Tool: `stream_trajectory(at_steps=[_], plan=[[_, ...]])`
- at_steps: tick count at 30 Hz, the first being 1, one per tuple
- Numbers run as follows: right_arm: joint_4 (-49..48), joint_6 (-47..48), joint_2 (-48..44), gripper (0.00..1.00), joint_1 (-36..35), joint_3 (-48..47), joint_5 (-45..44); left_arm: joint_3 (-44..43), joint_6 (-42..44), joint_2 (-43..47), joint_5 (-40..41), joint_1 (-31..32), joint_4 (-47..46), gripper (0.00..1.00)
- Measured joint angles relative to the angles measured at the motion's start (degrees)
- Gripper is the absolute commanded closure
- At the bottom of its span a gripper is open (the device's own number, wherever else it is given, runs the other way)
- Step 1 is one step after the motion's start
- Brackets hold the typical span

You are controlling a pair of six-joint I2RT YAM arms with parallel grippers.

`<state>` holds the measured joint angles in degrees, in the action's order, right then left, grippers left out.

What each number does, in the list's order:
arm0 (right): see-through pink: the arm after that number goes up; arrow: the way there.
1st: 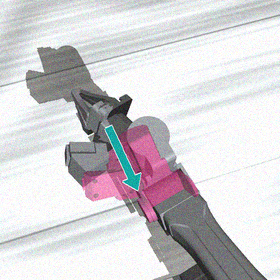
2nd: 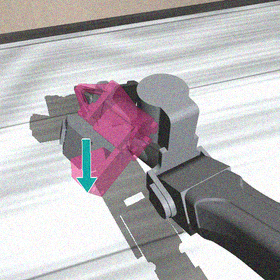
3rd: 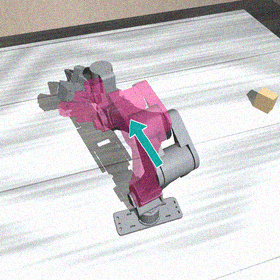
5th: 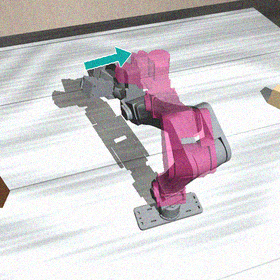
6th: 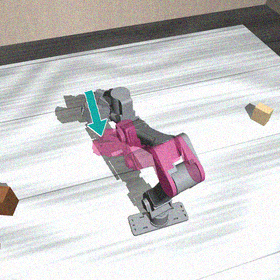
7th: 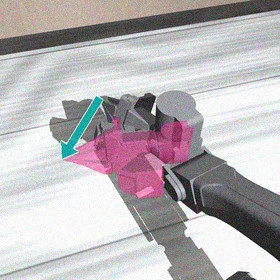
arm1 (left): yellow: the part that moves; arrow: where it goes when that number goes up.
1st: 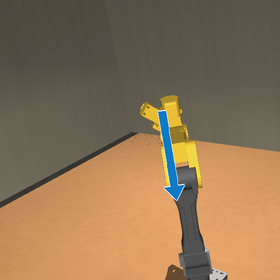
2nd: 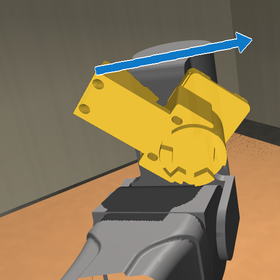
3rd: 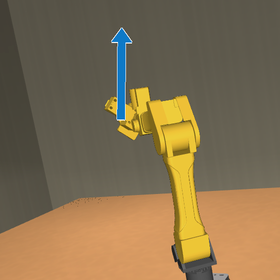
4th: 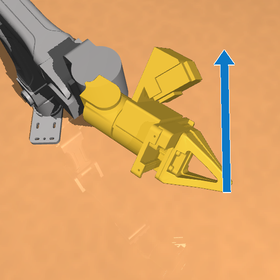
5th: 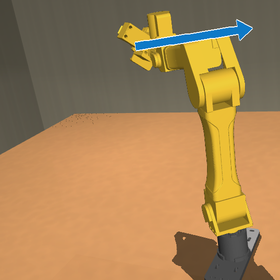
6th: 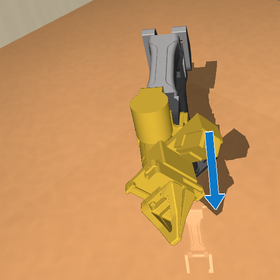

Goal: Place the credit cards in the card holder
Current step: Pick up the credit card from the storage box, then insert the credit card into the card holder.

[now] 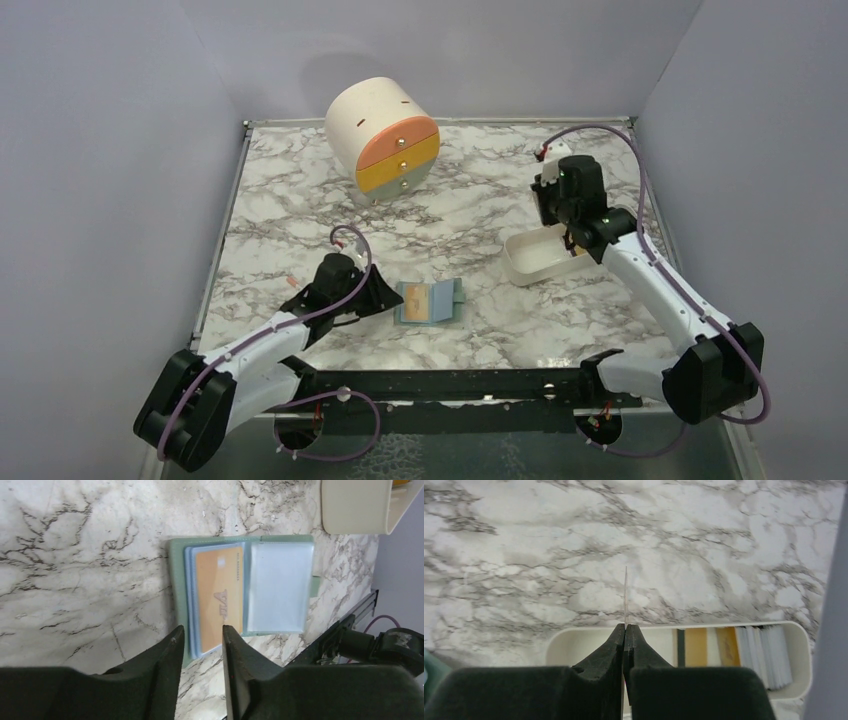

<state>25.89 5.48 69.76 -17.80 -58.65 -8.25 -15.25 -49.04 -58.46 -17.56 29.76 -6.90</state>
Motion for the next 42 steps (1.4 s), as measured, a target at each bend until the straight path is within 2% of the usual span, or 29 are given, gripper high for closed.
stream_trajectory(at_steps=[5, 9, 15, 23, 29, 35, 40, 42], plan=[[-0.61, -5.18, 1.60, 0.99, -6.54, -0.85, 1.73, -0.63, 0.09, 2.67, 3.13, 0.00, 4.70, 0.51], [-3.50, -11.56, 0.92, 0.99, -8.59, -0.50, 6.27, -3.72, 0.50, 5.22, 5.11, 0.00, 9.07, 0.49], [-11.26, -23.91, -3.04, 0.99, -13.22, 3.87, 14.64, -6.36, 0.61, 8.00, 5.64, 0.00, 9.33, 0.46], [-22.93, -37.94, -7.85, 0.99, -15.52, 12.07, 27.47, -8.28, -1.84, 12.50, -1.81, 0.00, 4.35, 0.31], [-35.82, -49.53, -9.51, 0.99, -16.28, 18.80, 35.26, -7.78, -8.92, 14.43, -7.41, 0.00, -6.29, 0.30], [-43.60, -57.22, -7.72, 0.99, -17.70, 20.37, 39.69, -7.89, -11.93, 15.19, -9.90, 0.00, -11.10, 0.31], [-50.64, -61.66, -6.75, 0.99, -18.16, 22.51, 42.21, -8.41, -12.52, 15.19, -10.73, 0.00, -13.25, 0.38], [-52.59, -62.77, -6.27, 0.99, -18.21, 23.26, 42.88, -8.44, -12.79, 15.13, -11.04, 0.00, -14.01, 0.45]])
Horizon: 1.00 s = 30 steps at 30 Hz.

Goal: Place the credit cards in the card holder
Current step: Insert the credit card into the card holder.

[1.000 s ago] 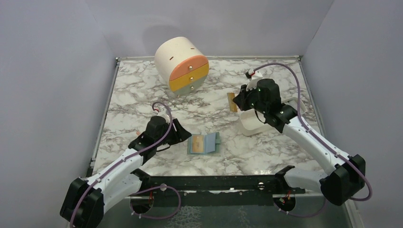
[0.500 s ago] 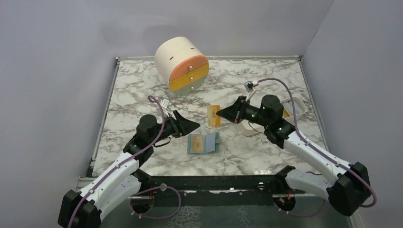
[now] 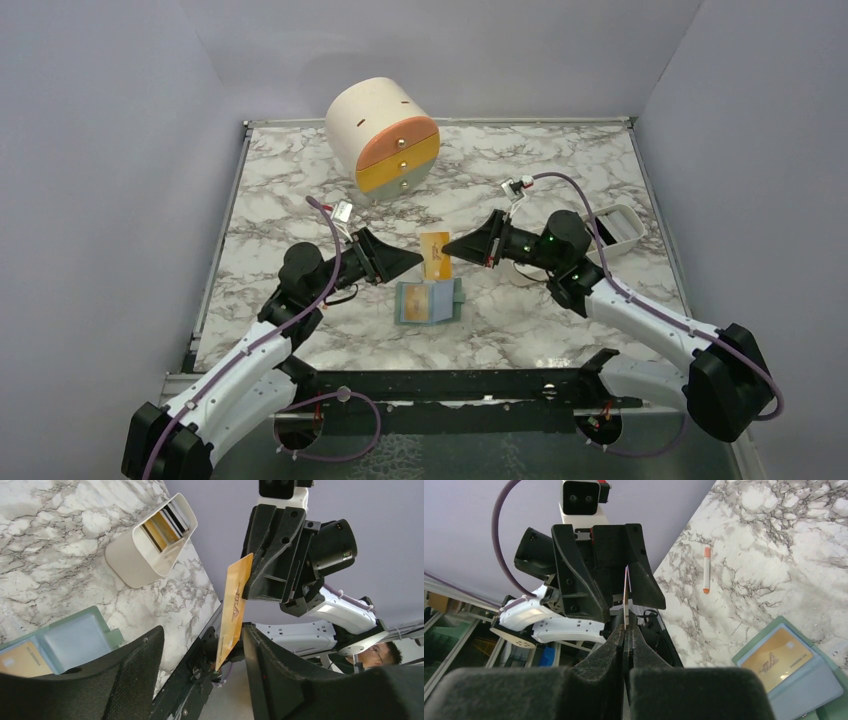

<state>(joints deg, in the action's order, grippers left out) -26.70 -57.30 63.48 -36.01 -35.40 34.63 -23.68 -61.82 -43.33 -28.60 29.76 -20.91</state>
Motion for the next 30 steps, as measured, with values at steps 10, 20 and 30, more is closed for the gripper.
stream_trajectory(at_steps=[10, 20, 30], plan=[[-4.15, -2.58, 1.77, 0.99, -0.72, 1.31, 2.10, 0.02, -2.16, -1.79, -2.10, 0.00, -5.31, 0.69], [-5.09, -3.08, 3.45, 0.79, -0.74, 1.92, 2.60, 0.02, -2.95, -4.37, -3.54, 0.33, -8.70, 1.00], [5.07, 2.45, -1.22, 0.57, -1.16, 1.90, -1.29, 3.85, -0.52, -4.81, -3.54, 0.39, -9.14, 1.00]])
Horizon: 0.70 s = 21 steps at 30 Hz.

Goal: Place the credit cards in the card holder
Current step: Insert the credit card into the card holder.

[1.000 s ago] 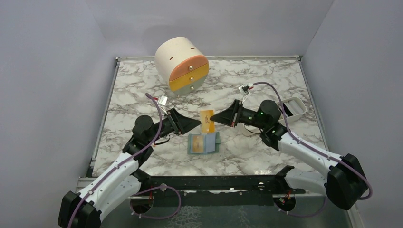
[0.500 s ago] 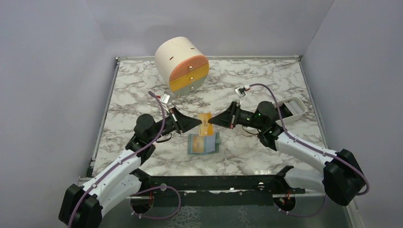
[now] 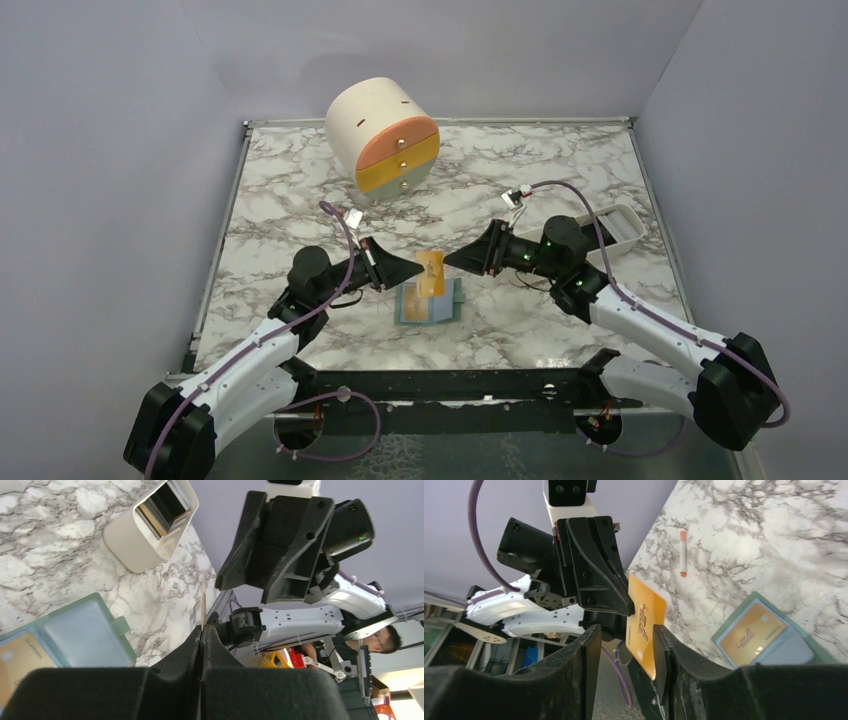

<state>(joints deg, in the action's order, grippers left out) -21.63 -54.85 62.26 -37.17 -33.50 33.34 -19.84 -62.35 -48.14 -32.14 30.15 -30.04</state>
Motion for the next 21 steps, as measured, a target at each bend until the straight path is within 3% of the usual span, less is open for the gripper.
stream_trajectory(at_steps=[9, 14, 21], plan=[[17.31, 8.61, -2.84, 0.61, 0.00, -3.10, -9.35, 0.79, 7.82, -0.07, 3.41, -0.02, 10.51, 1.00], [24.76, 11.02, 0.33, 0.68, -0.37, -5.20, -13.27, 0.55, 11.80, -0.31, 7.23, -0.02, 18.40, 1.00], [30.40, 13.51, 7.13, 0.69, -4.26, -7.45, -18.82, 0.55, 13.49, -5.05, 7.80, -0.02, 20.26, 1.00]])
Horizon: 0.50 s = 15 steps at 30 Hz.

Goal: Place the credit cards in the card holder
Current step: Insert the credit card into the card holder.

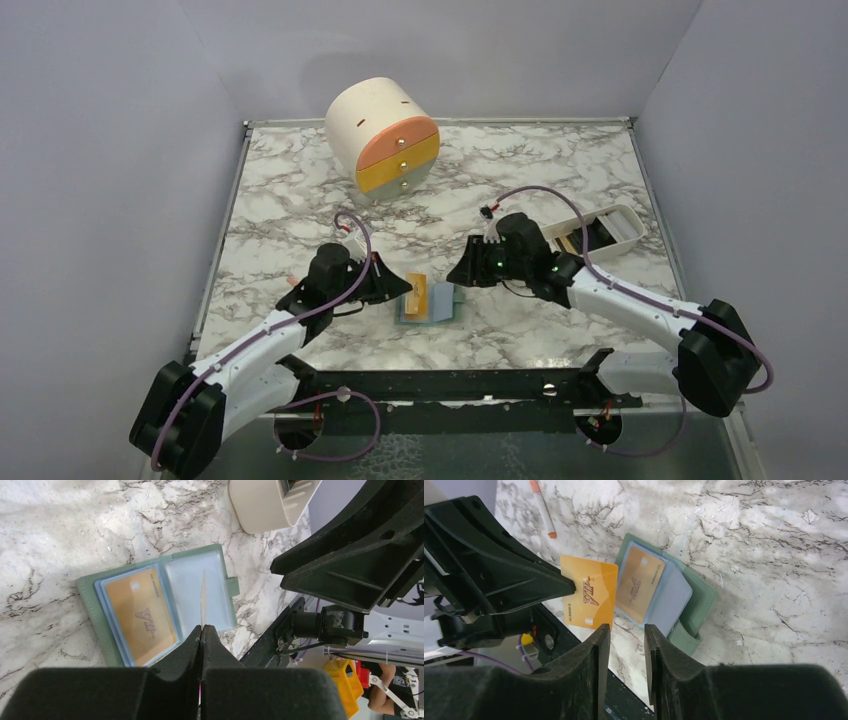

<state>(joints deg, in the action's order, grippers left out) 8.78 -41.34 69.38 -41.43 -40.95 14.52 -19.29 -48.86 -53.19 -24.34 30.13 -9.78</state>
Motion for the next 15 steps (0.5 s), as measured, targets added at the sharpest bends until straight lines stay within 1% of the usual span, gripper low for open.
stream_trajectory(at_steps=[7, 15], plan=[[2.40, 2.91, 6.86, 0.72, -4.48, -4.17, -5.31, 0.00, -0.28, -5.70, -1.16, -0.04, -3.21, 1.00], [4.15, 5.73, 11.54, 0.78, -5.14, -4.39, -8.96, 0.00, -0.17, -12.15, -3.91, -0.07, -7.10, 1.00]])
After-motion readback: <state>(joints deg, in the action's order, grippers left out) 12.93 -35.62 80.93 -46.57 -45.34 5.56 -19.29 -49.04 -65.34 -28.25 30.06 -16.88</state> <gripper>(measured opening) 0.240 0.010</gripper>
